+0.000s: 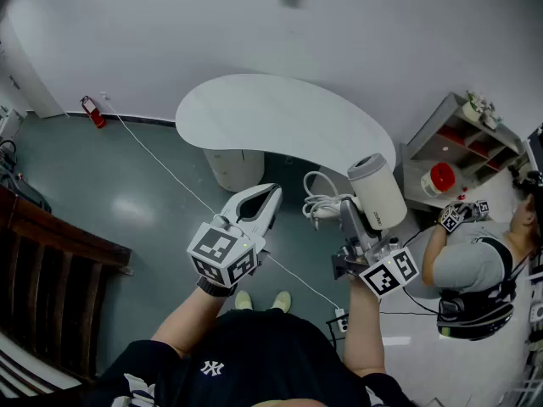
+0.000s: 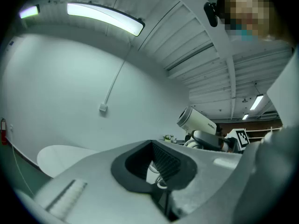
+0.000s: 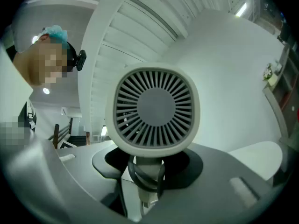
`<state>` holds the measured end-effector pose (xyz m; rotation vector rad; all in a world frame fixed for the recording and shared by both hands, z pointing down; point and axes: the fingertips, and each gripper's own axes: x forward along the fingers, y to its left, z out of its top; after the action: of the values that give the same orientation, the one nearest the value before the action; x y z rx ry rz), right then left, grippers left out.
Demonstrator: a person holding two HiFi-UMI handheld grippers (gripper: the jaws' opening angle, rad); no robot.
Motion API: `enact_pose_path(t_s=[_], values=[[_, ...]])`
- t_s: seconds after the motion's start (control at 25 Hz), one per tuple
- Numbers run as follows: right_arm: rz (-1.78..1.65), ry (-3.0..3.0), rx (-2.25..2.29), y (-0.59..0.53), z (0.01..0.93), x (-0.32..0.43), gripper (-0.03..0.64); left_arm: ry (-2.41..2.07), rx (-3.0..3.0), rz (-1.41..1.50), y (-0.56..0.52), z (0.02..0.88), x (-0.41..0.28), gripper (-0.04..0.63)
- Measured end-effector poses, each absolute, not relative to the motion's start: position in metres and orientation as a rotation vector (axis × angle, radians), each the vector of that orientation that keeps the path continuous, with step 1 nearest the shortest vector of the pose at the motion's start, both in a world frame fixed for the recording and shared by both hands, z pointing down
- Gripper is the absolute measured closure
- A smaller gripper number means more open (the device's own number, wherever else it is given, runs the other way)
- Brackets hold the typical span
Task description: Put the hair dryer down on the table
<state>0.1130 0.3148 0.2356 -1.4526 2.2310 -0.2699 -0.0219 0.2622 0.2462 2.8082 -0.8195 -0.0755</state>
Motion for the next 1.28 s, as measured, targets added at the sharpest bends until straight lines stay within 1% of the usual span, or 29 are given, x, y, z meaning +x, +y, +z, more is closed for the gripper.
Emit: enact_pose_path(t_s=[0.76,0.92,1.28], values=[[-0.355,2.265,-1.357,0.308,0.252,0.125,0.402,-0.883,2.768,-0.067,0.259,0.262,-0.011,0.595],[-0.349,2.291,-1.328,0.296,0.258,0.126,0.402,-0.954,2.758,-0.088,0.246,0.264,-0.017,0.595],[-0.448,2.319,-1.278,0.262,0.271,0.124,0.403,-1.049,2.700,-0.064,0.219,0.269,-0.026,0.595]])
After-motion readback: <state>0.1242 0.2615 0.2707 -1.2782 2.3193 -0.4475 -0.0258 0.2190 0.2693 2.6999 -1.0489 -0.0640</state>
